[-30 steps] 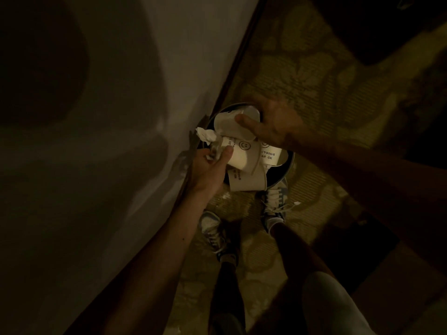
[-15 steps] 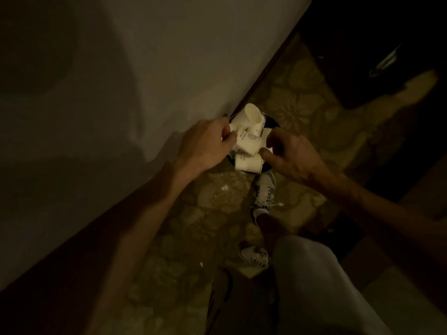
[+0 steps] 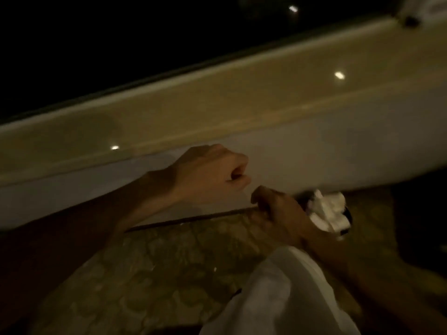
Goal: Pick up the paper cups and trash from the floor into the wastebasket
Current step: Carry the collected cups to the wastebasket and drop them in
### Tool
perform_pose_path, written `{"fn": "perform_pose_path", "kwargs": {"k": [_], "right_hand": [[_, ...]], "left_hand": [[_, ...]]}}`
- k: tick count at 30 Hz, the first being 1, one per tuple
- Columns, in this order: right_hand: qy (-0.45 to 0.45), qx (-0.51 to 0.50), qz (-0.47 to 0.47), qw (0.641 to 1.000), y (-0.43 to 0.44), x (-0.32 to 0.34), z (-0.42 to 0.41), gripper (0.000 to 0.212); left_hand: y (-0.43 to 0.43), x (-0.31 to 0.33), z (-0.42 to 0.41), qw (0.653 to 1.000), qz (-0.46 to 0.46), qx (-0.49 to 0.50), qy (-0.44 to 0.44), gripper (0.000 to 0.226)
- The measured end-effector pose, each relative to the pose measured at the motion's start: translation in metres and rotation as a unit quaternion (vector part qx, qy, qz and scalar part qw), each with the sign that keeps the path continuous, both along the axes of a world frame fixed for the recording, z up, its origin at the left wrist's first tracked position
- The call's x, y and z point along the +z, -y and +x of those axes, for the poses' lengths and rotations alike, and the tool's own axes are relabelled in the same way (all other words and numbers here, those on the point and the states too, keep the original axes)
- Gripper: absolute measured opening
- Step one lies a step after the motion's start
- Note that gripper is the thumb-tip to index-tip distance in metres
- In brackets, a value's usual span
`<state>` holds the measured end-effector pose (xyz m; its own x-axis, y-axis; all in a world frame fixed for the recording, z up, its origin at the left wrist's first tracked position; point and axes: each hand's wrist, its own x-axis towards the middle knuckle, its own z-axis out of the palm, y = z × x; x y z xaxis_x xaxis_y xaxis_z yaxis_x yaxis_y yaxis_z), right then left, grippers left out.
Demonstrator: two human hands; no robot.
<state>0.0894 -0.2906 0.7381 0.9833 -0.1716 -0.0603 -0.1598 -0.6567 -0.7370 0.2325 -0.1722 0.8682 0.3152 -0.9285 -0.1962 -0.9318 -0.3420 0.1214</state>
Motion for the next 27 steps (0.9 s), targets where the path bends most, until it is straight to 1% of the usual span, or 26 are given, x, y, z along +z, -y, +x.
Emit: {"fn": "perform_pose_path", "kwargs": {"k": [3, 6, 9, 12, 15, 16, 18, 21, 24, 27], "right_hand": [[0.034, 0.12, -0.041, 0.991, -0.064, 0.043, 0.048, 0.032], [0.044, 0.236, -0.065, 0.969, -0.129, 0.081, 0.093, 0.032], [0.079, 0.321, -0.054, 0.942, -0.188, 0.114, 0.129, 0.026], [0.1, 0.407, -0.036, 0.907, -0.251, 0.143, 0.162, 0.025], [0.094, 0.475, -0.04, 0.874, -0.307, 0.155, 0.191, 0.024], [0.093, 0.497, -0.036, 0.862, -0.325, 0.154, 0.201, 0.023], [0.082, 0.532, -0.032, 0.842, -0.354, 0.147, 0.22, 0.023], [0.055, 0.588, -0.039, 0.806, -0.4, 0.132, 0.253, 0.025], [0.038, 0.614, -0.036, 0.787, -0.433, 0.117, 0.278, 0.029], [0.011, 0.647, -0.035, 0.762, -0.474, 0.104, 0.3, 0.027]], "left_hand": [[-0.11, 0.056, 0.006, 0.991, -0.046, 0.11, 0.051, 0.026], [-0.214, 0.09, -0.003, 0.967, -0.075, 0.224, 0.095, 0.023], [-0.289, 0.103, -0.019, 0.932, -0.073, 0.328, 0.133, 0.021], [-0.357, 0.099, -0.038, 0.89, -0.096, 0.428, 0.124, 0.028], [-0.41, 0.086, -0.057, 0.834, -0.17, 0.516, 0.1, 0.02], [-0.425, 0.08, -0.061, 0.81, -0.195, 0.547, 0.087, 0.023], [-0.447, 0.062, -0.065, 0.751, -0.241, 0.613, 0.044, 0.025], [-0.477, 0.033, -0.057, 0.65, -0.295, 0.7, 0.01, 0.021], [-0.494, 0.015, -0.045, 0.582, -0.335, 0.741, -0.013, 0.024], [-0.514, 0.001, -0.034, 0.516, -0.357, 0.779, 0.004, 0.034]]}}
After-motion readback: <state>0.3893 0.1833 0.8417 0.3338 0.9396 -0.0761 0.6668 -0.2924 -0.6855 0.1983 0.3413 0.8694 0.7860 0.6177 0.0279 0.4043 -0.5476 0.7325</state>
